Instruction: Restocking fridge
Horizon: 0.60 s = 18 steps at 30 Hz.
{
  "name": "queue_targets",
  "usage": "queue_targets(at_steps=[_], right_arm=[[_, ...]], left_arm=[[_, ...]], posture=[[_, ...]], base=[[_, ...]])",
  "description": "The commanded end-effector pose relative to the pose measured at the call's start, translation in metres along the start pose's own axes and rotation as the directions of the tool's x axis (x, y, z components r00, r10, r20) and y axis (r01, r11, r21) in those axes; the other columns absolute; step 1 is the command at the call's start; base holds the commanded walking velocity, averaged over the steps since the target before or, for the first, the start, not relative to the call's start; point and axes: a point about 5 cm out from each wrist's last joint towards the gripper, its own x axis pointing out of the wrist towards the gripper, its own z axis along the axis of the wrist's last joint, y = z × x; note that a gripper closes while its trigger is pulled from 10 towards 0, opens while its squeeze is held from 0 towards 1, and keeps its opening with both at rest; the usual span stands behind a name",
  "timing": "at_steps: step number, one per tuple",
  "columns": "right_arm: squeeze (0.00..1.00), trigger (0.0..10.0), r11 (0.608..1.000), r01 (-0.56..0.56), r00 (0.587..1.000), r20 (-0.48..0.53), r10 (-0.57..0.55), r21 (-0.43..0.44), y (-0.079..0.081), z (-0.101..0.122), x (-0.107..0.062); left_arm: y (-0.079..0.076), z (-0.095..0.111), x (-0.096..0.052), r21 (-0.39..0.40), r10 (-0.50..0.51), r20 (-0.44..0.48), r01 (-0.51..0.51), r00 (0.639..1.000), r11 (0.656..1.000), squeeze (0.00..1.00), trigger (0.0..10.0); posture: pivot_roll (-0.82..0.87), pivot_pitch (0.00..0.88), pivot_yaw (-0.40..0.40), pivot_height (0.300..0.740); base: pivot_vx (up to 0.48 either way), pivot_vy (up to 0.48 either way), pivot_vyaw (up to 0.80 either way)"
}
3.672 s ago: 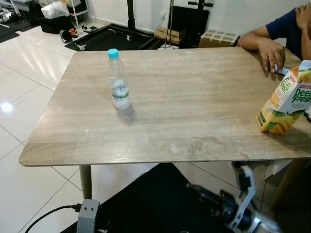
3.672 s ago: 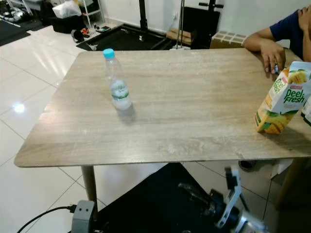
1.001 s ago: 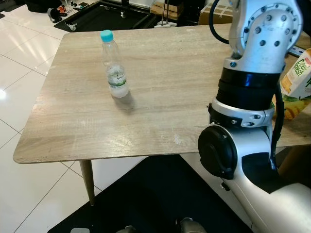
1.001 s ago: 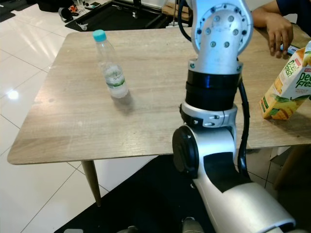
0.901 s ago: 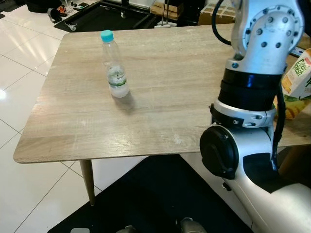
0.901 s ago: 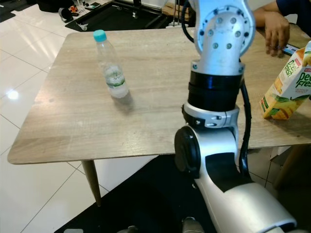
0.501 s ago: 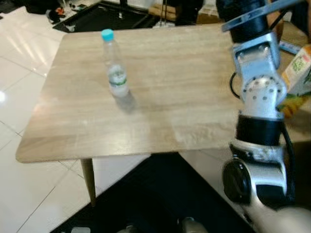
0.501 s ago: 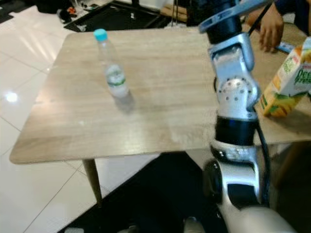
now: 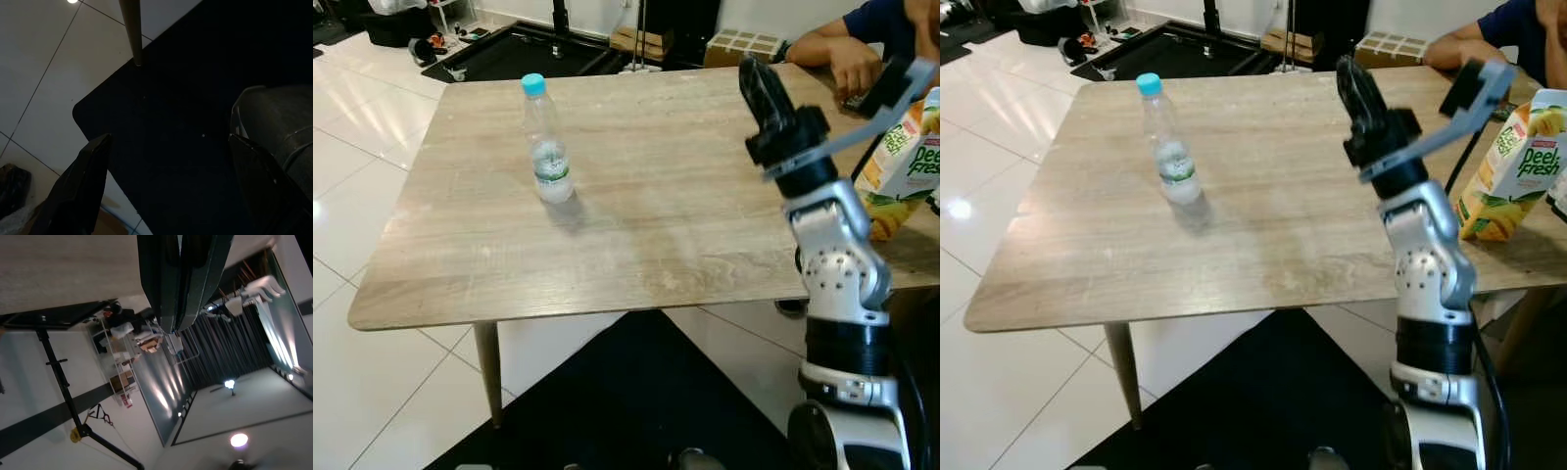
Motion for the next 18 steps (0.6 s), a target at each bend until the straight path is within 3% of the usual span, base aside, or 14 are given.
queue_targets(at_steps=[1, 2, 4, 5, 7, 11, 12, 14, 15, 17, 18], right_arm=[[0.00, 10.0, 1.000, 0.000, 1.000, -0.021, -0.001, -0.025, -0.005, -0.004, -0.011], [0.00, 10.0, 1.000, 0.000, 1.000, -0.021, -0.001, -0.025, -0.005, -0.004, -0.011], [0.00, 10.0, 0.998, 0.052, 0.995, -0.079, -0.055, -0.041, -0.021, -0.017, -0.038], [0.00, 10.0, 0.998, 0.052, 0.995, -0.079, -0.055, -0.041, -0.021, -0.017, -0.038], [0.00, 10.0, 0.992, 0.110, 0.983, -0.140, -0.118, -0.065, -0.037, -0.029, -0.062], [0.00, 10.0, 0.985, 0.153, 0.970, -0.178, -0.166, -0.084, -0.047, -0.038, -0.079], [0.00, 10.0, 0.973, 0.213, 0.953, -0.200, -0.228, -0.091, -0.057, -0.045, -0.097], [0.00, 10.0, 0.965, 0.242, 0.944, -0.205, -0.259, -0.103, -0.062, -0.047, -0.104], [0.00, 10.0, 0.936, 0.327, 0.916, -0.197, -0.348, -0.132, -0.072, -0.048, -0.117], [0.00, 10.0, 0.936, 0.327, 0.916, -0.197, -0.348, -0.132, -0.072, -0.048, -0.117], [0.00, 10.0, 0.902, 0.405, 0.885, -0.184, -0.428, -0.150, -0.082, -0.049, -0.129]], left_arm=[[-0.024, -0.027, -0.016, 0.004, -0.097, -0.110, 0.098, 0.989, 0.995, 0.00, 10.0], [-0.024, -0.027, -0.016, 0.004, -0.097, -0.110, 0.098, 0.989, 0.995, 0.00, 10.0], [-0.025, -0.029, -0.017, 0.003, -0.092, -0.117, 0.093, 0.989, 0.996, 0.00, 10.0], [-0.025, -0.029, -0.017, 0.003, -0.092, -0.117, 0.093, 0.989, 0.996, 0.00, 10.0], [-0.025, -0.029, -0.017, 0.004, -0.091, -0.120, 0.093, 0.989, 0.996, 0.00, 10.0], [-0.026, -0.030, -0.018, 0.005, -0.091, -0.121, 0.092, 0.988, 0.996, 0.00, 10.0], [-0.026, -0.030, -0.018, 0.008, -0.092, -0.121, 0.093, 0.988, 0.996, 0.00, 10.0], [-0.026, -0.030, -0.018, 0.009, -0.092, -0.121, 0.094, 0.988, 0.996, 0.00, 10.0], [-0.027, -0.031, -0.018, 0.010, -0.093, -0.122, 0.095, 0.988, 0.995, 0.00, 10.0], [-0.027, -0.031, -0.018, 0.010, -0.093, -0.122, 0.095, 0.988, 0.995, 0.00, 10.0], [-0.027, -0.031, -0.019, 0.011, -0.093, -0.123, 0.096, 0.988, 0.995, 0.00, 10.0]], posture=[[-0.12, 0.099, -0.003, 0.713], [-0.12, 0.099, -0.003, 0.713], [-0.12, 0.096, -0.004, 0.713], [-0.12, 0.096, -0.004, 0.713], [-0.12, 0.096, -0.005, 0.713], [-0.12, 0.097, -0.004, 0.713], [-0.12, 0.098, -0.005, 0.713], [-0.12, 0.100, -0.004, 0.713], [-0.12, 0.100, -0.004, 0.713], [-0.12, 0.100, -0.004, 0.713], [-0.12, 0.099, -0.004, 0.713]], base=[[0.000, 0.000, 0.00], [0.000, 0.000, 0.00], [0.000, 0.000, 0.00], [0.000, 0.000, 0.00], [0.000, 0.000, 0.00], [0.000, 0.000, 0.00], [0.000, 0.000, 0.00], [0.000, 0.000, 0.00], [0.000, 0.000, 0.00], [0.000, 0.000, 0.00], [0.000, 0.000, 0.00]])
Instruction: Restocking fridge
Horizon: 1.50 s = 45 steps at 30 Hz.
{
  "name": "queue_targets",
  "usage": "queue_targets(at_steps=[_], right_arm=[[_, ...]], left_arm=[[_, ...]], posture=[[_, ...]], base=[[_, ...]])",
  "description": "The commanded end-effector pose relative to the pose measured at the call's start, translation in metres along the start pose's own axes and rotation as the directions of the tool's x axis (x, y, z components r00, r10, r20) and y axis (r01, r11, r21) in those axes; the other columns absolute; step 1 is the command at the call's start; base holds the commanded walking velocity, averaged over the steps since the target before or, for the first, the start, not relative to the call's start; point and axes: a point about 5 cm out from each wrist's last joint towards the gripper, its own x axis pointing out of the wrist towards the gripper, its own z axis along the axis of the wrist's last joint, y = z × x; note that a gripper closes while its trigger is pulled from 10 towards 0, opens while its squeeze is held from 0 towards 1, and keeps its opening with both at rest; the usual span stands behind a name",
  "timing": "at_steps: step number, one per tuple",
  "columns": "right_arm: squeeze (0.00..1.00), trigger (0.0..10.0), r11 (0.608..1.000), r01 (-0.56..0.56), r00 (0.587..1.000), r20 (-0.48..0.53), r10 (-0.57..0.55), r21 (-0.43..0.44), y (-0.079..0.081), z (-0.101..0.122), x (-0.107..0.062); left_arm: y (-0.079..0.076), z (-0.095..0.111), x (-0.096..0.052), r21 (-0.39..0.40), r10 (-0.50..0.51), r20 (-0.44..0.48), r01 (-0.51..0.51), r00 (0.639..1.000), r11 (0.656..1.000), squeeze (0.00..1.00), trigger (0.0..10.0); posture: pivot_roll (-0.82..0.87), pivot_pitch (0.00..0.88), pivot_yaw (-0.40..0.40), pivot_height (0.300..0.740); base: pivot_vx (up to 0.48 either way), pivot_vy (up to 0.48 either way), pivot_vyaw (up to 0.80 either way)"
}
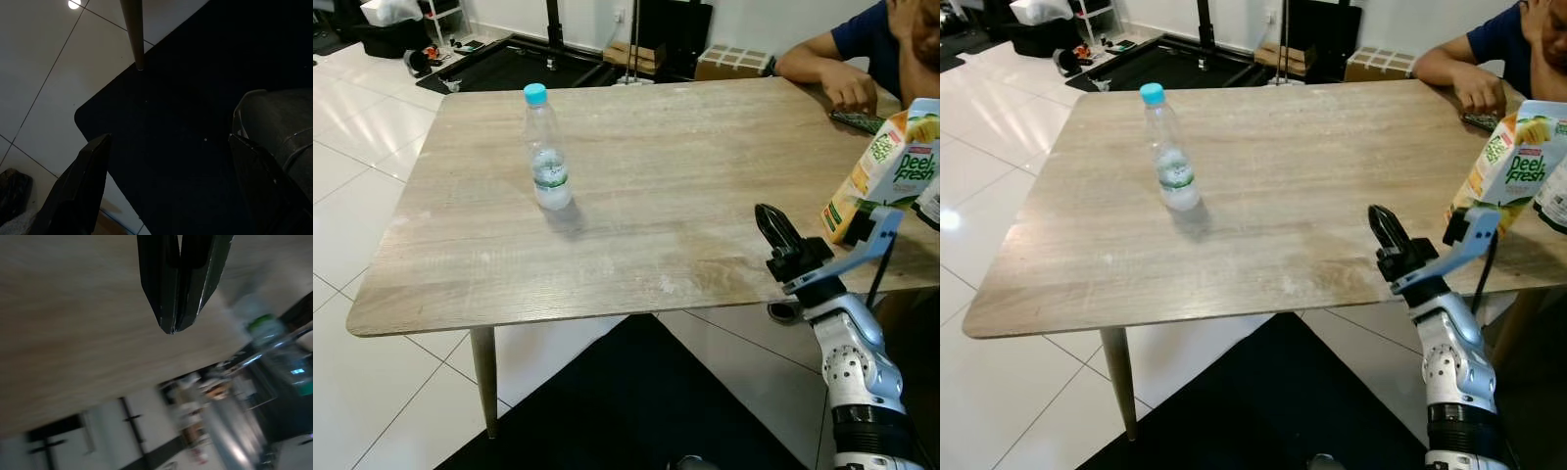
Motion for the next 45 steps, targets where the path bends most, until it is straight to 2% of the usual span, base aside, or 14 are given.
queue_targets(at_steps=[1, 4, 11, 13, 19, 27, 30, 32, 35, 36, 37, 40, 43, 45], right_arm=[[0.00, 10.0, 0.997, 0.071, 0.997, -0.004, -0.071, -0.015, -0.012, -0.003, -0.009], [0.00, 10.0, 0.938, 0.346, 0.938, 0.037, -0.346, 0.005, -0.053, -0.008, -0.038], [0.00, 10.0, 0.890, 0.454, 0.888, 0.070, -0.455, 0.029, -0.071, -0.008, -0.053], [0.00, 10.0, 0.818, 0.571, 0.812, 0.098, -0.575, 0.072, -0.088, -0.009, -0.071], [0.00, 10.0, 0.741, 0.665, 0.734, 0.101, -0.672, 0.098, -0.102, -0.015, -0.090], [0.00, 10.0, 0.624, 0.780, 0.619, -0.091, -0.780, -0.048, -0.110, -0.053, -0.125], [0.00, 10.0, 0.624, 0.780, 0.619, -0.091, -0.780, -0.048, -0.110, -0.053, -0.125], [0.00, 10.0, 0.677, 0.700, 0.608, -0.306, -0.733, -0.230, -0.097, -0.088, -0.134], [0.00, 10.0, 0.709, 0.636, 0.594, -0.393, -0.702, -0.304, -0.089, -0.103, -0.137], [0.00, 10.0, 0.742, 0.567, 0.571, -0.478, -0.667, -0.358, -0.079, -0.120, -0.142], [0.00, 10.0, 0.742, 0.567, 0.571, -0.478, -0.667, -0.358, -0.079, -0.120, -0.142], [0.00, 10.0, 0.809, 0.435, 0.528, -0.616, -0.585, -0.395, -0.058, -0.148, -0.151], [0.00, 10.0, 0.845, 0.339, 0.513, -0.672, -0.534, -0.413, -0.049, -0.158, -0.154], [0.00, 10.0, 0.892, 0.126, 0.466, -0.768, -0.439, -0.434, -0.031, -0.175, -0.162]], left_arm=[[-0.027, -0.026, -0.016, 0.011, -0.111, -0.112, 0.113, 0.987, 0.994, 0.00, 10.0], [-0.028, -0.027, -0.016, 0.012, -0.113, -0.114, 0.115, 0.987, 0.993, 0.00, 10.0], [-0.028, -0.027, -0.016, 0.015, -0.114, -0.113, 0.116, 0.987, 0.993, 0.00, 10.0], [-0.027, -0.027, -0.016, 0.018, -0.113, -0.110, 0.115, 0.988, 0.993, 0.00, 10.0], [-0.026, -0.026, -0.016, 0.022, -0.108, -0.104, 0.111, 0.989, 0.994, 0.00, 10.0], [-0.022, -0.024, -0.017, 0.040, -0.065, -0.071, 0.068, 0.995, 0.997, 0.00, 10.0], [-0.022, -0.024, -0.017, 0.040, -0.065, -0.071, 0.068, 0.995, 0.997, 0.00, 10.0], [-0.017, -0.021, -0.018, 0.061, 0.015, -0.030, -0.013, 0.999, 0.998, 0.00, 10.0], [-0.015, -0.020, -0.018, 0.066, 0.046, -0.015, -0.045, 0.999, 0.997, 0.00, 10.0], [0.008, 0.008, 0.002, 0.080, 0.084, 0.051, -0.088, 0.995, 0.993, 0.00, 10.0], [0.008, 0.008, 0.002, 0.080, 0.084, 0.051, -0.088, 0.995, 0.993, 0.00, 10.0], [0.069, 0.106, 0.047, 0.077, 0.136, 0.200, -0.153, 0.970, 0.985, 0.00, 10.0], [0.071, 0.112, 0.050, 0.082, 0.127, 0.195, -0.145, 0.972, 0.986, 0.00, 10.0], [0.061, 0.109, 0.054, 0.126, 0.063, 0.143, -0.082, 0.988, 0.989, 0.00, 10.0]], posture=[[-0.12, 0.099, -0.004, 0.713], [-0.12, 0.101, -0.002, 0.713], [-0.12, 0.100, 0.000, 0.713], [-0.12, 0.099, 0.001, 0.713], [-0.11, 0.100, 0.004, 0.713], [-0.11, 0.100, 0.005, 0.713], [-0.11, 0.100, 0.005, 0.713], [-0.12, 0.102, 0.008, 0.713], [-0.11, 0.102, 0.007, 0.713], [-0.11, 0.102, 0.005, 0.713], [-0.11, 0.102, 0.005, 0.713], [-0.11, 0.099, 0.005, 0.713], [-0.11, 0.099, 0.006, 0.713], [-0.11, 0.097, 0.005, 0.713]], base=[[0.000, 0.000, 0.00], [0.000, 0.000, 0.00], [0.000, 0.000, 0.00], [0.000, 0.000, 0.00], [0.000, 0.000, 0.00], [0.000, 0.000, 0.00], [0.000, 0.000, 0.00], [0.000, 0.000, 0.00], [0.000, 0.000, 0.00], [0.000, 0.000, 0.00], [0.000, 0.000, 0.00], [0.000, 0.000, 0.00], [0.000, 0.000, 0.00], [0.000, 0.000, 0.00]])
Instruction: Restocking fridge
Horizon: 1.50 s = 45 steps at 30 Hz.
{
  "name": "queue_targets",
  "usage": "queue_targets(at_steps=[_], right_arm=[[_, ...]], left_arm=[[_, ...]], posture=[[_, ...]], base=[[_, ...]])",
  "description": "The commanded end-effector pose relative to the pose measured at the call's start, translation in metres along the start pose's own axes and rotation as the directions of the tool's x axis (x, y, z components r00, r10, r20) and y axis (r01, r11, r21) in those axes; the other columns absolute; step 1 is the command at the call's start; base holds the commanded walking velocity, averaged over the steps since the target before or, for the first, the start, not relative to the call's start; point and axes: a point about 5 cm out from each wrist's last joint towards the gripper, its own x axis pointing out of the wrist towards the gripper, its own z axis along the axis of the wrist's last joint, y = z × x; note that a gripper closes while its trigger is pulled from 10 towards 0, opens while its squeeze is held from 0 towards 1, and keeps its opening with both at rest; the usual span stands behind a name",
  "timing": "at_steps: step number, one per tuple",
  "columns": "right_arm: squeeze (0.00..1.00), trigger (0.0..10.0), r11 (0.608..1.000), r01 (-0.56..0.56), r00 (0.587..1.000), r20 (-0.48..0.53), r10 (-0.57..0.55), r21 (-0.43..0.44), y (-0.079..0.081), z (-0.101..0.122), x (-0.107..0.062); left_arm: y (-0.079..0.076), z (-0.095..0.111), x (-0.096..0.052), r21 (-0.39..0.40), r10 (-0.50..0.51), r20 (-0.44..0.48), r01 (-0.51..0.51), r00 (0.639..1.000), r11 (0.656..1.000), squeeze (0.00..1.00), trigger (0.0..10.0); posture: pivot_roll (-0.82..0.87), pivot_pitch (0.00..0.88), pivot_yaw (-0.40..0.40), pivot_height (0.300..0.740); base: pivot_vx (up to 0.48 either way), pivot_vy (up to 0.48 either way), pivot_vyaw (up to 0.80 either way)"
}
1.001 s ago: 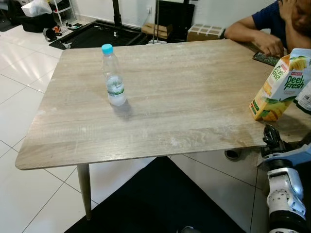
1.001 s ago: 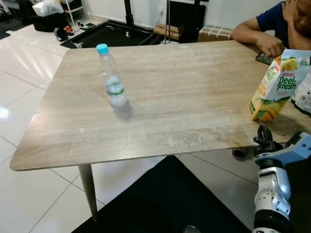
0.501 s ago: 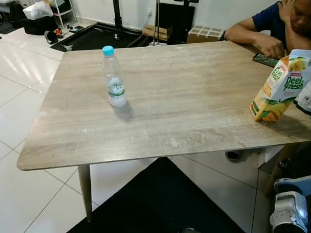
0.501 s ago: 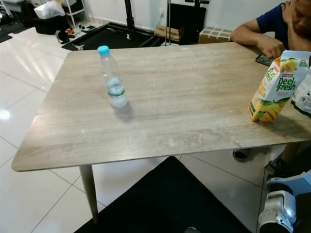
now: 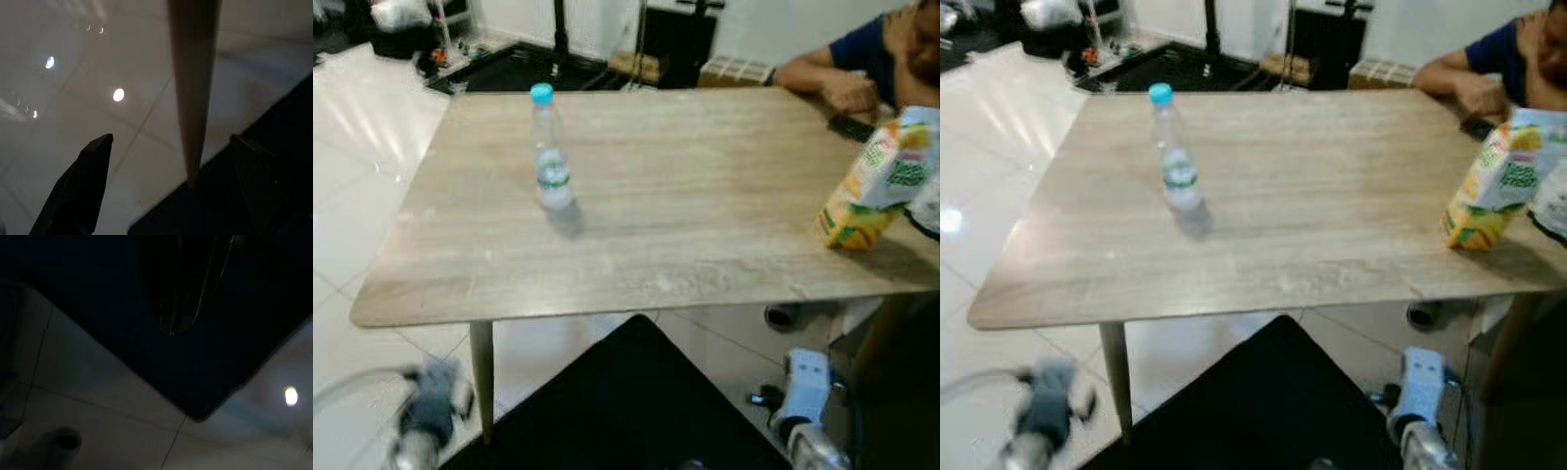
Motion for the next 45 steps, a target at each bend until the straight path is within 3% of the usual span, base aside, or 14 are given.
queue_targets(at_steps=[1, 2, 8, 13, 22, 29, 35, 38, 42, 44, 45], right_arm=[[0.00, 10.0, 0.998, -0.043, 0.997, -0.063, 0.040, -0.049, 0.008, -0.013, -0.002], [0.00, 10.0, 0.986, -0.104, 0.990, -0.103, 0.091, -0.128, 0.020, -0.021, -0.003], [0.00, 10.0, 0.980, -0.129, 0.985, -0.134, 0.109, -0.151, 0.031, -0.026, -0.002], [0.00, 10.0, 0.959, -0.167, 0.977, -0.169, 0.130, -0.228, 0.040, -0.031, -0.002], [0.00, 10.0, 0.936, -0.231, 0.973, -0.066, 0.221, -0.266, 0.068, -0.013, 0.004], [0.00, 10.0, 0.918, -0.223, 0.974, -0.103, 0.199, -0.329, 0.072, -0.020, 0.003], [0.00, 10.0, 0.912, -0.204, 0.978, -0.111, 0.175, -0.357, 0.066, -0.025, 0.001], [0.00, 10.0, 0.945, -0.143, 0.988, -0.096, 0.120, -0.294, 0.055, -0.024, 0.001], [0.00, 10.0, 0.959, -0.123, 0.990, -0.105, 0.099, -0.256, 0.051, -0.027, 0.000], [0.00, 10.0, 0.992, -0.040, 0.993, -0.111, 0.026, -0.121, 0.043, -0.030, -0.002], [0.00, 10.0, 0.992, -0.040, 0.993, -0.111, 0.026, -0.121, 0.043, -0.030, -0.002]], left_arm=[[-0.018, -0.033, -0.015, -0.003, -0.072, -0.144, 0.073, 0.987, 0.997, 0.00, 10.0], [-0.030, -0.035, -0.016, 0.012, -0.138, -0.160, 0.141, 0.977, 0.990, 0.00, 10.0], [-0.044, -0.039, -0.020, -0.017, -0.150, -0.167, 0.149, 0.975, 0.989, 0.00, 10.0], [-0.049, -0.044, -0.022, -0.038, -0.152, -0.193, 0.148, 0.969, 0.988, 0.00, 10.0], [-0.071, -0.052, -0.028, -0.083, -0.199, -0.244, 0.184, 0.949, 0.980, 0.00, 10.0], [-0.082, -0.052, -0.030, -0.099, -0.194, -0.244, 0.174, 0.950, 0.980, 0.00, 10.0], [-0.080, -0.052, -0.031, -0.098, -0.173, -0.237, 0.154, 0.956, 0.983, 0.00, 10.0], [-0.077, -0.054, -0.031, -0.071, -0.171, -0.245, 0.159, 0.954, 0.985, 0.00, 10.0], [-0.074, -0.054, -0.031, -0.075, -0.154, -0.243, 0.140, 0.958, 0.987, 0.00, 10.0], [-0.070, -0.053, -0.030, -0.072, -0.137, -0.237, 0.123, 0.962, 0.990, 0.00, 10.0], [-0.070, -0.053, -0.030, -0.072, -0.137, -0.237, 0.123, 0.962, 0.990, 0.00, 10.0]], posture=[[-0.11, 0.097, 0.005, 0.713], [-0.11, 0.094, 0.002, 0.713], [-0.11, 0.094, -0.011, 0.713], [-0.10, 0.092, -0.023, 0.713], [-0.10, 0.093, -0.030, 0.713], [-0.10, 0.081, -0.056, 0.713], [-0.11, 0.085, -0.045, 0.713], [-0.11, 0.085, -0.050, 0.713], [-0.11, 0.074, -0.051, 0.713], [-0.11, 0.084, -0.034, 0.713], [-0.11, 0.084, -0.034, 0.713]], base=[[0.000, 0.000, 0.00], [0.000, 0.000, 0.00], [0.000, 0.000, 0.00], [0.000, 0.000, 0.00], [0.000, 0.000, 0.00], [0.000, 0.000, 0.00], [0.000, 0.000, 0.00], [0.000, 0.000, 0.00], [0.000, 0.000, 0.00], [0.000, 0.000, 0.00], [0.000, 0.000, 0.00]])
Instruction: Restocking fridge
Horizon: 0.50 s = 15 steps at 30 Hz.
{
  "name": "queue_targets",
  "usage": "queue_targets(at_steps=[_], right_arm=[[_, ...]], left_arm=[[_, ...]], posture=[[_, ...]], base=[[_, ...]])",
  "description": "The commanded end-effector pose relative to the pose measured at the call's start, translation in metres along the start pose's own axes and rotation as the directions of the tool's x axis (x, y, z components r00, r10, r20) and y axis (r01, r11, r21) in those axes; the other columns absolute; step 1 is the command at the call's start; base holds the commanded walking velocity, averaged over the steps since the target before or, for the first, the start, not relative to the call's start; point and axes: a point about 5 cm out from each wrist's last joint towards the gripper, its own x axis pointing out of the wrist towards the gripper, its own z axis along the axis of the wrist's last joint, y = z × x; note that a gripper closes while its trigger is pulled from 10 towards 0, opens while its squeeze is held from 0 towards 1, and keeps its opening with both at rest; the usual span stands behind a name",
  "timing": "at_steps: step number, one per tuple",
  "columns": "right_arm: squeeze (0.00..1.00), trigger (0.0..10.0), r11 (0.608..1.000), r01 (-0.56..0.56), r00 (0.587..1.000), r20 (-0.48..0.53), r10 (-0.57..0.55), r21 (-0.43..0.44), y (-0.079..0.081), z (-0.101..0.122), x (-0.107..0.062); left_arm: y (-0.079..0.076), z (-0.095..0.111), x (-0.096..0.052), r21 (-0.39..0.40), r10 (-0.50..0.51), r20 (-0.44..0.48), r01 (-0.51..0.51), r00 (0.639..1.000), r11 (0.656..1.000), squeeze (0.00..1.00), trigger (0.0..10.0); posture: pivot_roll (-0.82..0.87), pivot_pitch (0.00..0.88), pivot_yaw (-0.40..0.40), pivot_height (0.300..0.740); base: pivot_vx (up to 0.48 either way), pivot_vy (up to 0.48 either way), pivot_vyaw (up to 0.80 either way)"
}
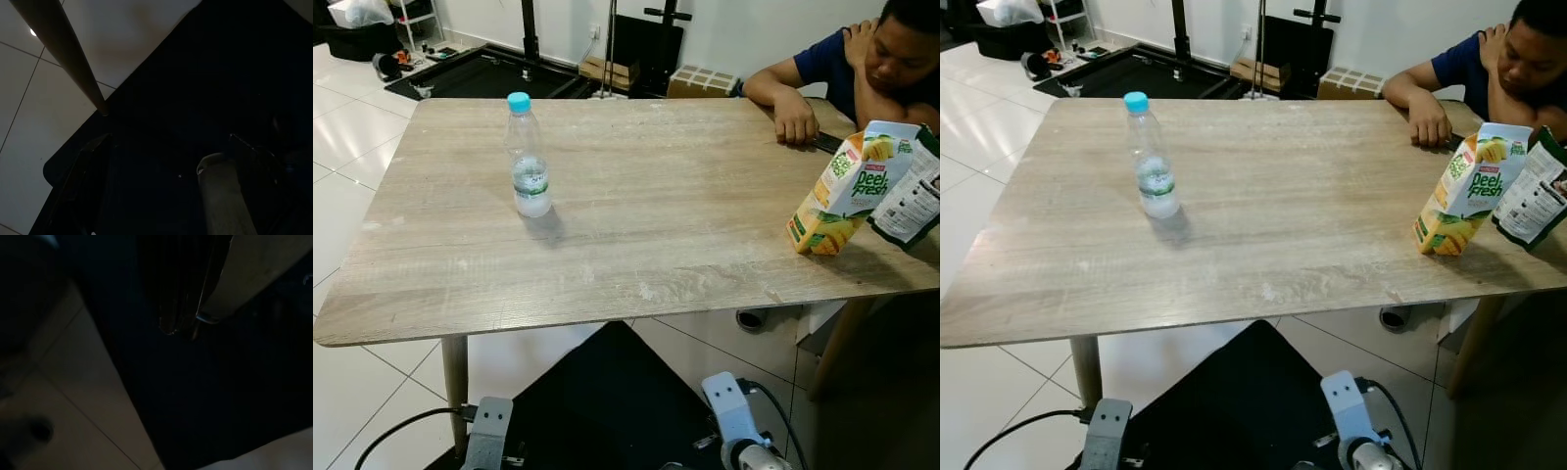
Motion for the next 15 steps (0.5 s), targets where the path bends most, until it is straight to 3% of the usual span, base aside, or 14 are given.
queue_targets(at_steps=[1, 3, 4, 5, 7, 13, 14, 15], right_arm=[[0.25, 10.0, 0.997, 0.042, 0.998, -0.046, -0.039, 0.067, -0.003, -0.011, -0.003], [0.65, 10.0, 0.994, 0.030, 0.999, -0.021, -0.028, 0.101, -0.006, -0.007, -0.003], [0.65, 10.0, 0.993, 0.029, 1.000, -0.010, -0.028, 0.114, -0.007, -0.005, -0.002], [1.00, 10.0, 0.991, 0.014, 1.000, 0.003, -0.014, 0.133, -0.007, -0.004, -0.002], [1.00, 10.0, 0.990, 0.005, 1.000, 0.009, -0.006, 0.144, -0.007, -0.003, -0.002], [1.00, 10.0, 0.989, -0.018, 1.000, -0.015, 0.020, 0.148, -0.008, -0.007, -0.003], [0.64, 10.0, 0.989, 0.011, 1.000, -0.020, -0.008, 0.144, -0.012, -0.006, -0.003], [0.64, 10.0, 0.989, 0.029, 0.999, -0.021, -0.027, 0.144, -0.014, -0.005, -0.003]], left_arm=[[0.005, -0.005, -0.002, 0.006, 0.021, -0.015, -0.021, 1.000, 1.000, 0.00, 10.0], [0.004, -0.007, -0.004, 0.036, -0.017, -0.006, 0.017, 1.000, 0.999, 0.00, 10.0], [0.003, -0.008, -0.005, 0.054, -0.034, -0.003, 0.034, 0.999, 0.998, 0.00, 10.0], [0.005, -0.009, -0.006, 0.060, -0.031, 0.000, 0.031, 1.000, 0.998, 0.00, 10.0], [0.007, -0.009, -0.006, 0.062, -0.024, 0.002, 0.024, 1.000, 0.998, 0.00, 10.0], [0.034, -0.028, -0.018, -0.036, 0.133, -0.045, -0.134, 0.990, 0.990, 0.00, 10.0], [0.034, -0.035, -0.021, -0.034, 0.133, -0.074, -0.135, 0.988, 0.990, 0.00, 10.0], [0.033, -0.039, -0.023, -0.031, 0.129, -0.091, -0.132, 0.987, 0.991, 0.00, 10.0]], posture=[[-0.11, 0.084, -0.034, 0.713], [-0.11, 0.086, -0.015, 0.713], [-0.11, 0.087, -0.017, 0.713], [-0.11, 0.085, -0.019, 0.713], [-0.11, 0.085, -0.019, 0.713], [-0.09, 0.089, -0.015, 0.713], [-0.09, 0.094, -0.021, 0.713], [-0.09, 0.096, -0.028, 0.713]], base=[[0.000, 0.000, 0.00], [0.000, 0.000, 0.00], [0.000, 0.000, 0.00], [0.000, 0.000, 0.00], [0.000, 0.000, 0.00], [0.000, 0.000, 0.00], [0.000, 0.000, 0.00], [0.000, 0.000, 0.00]])
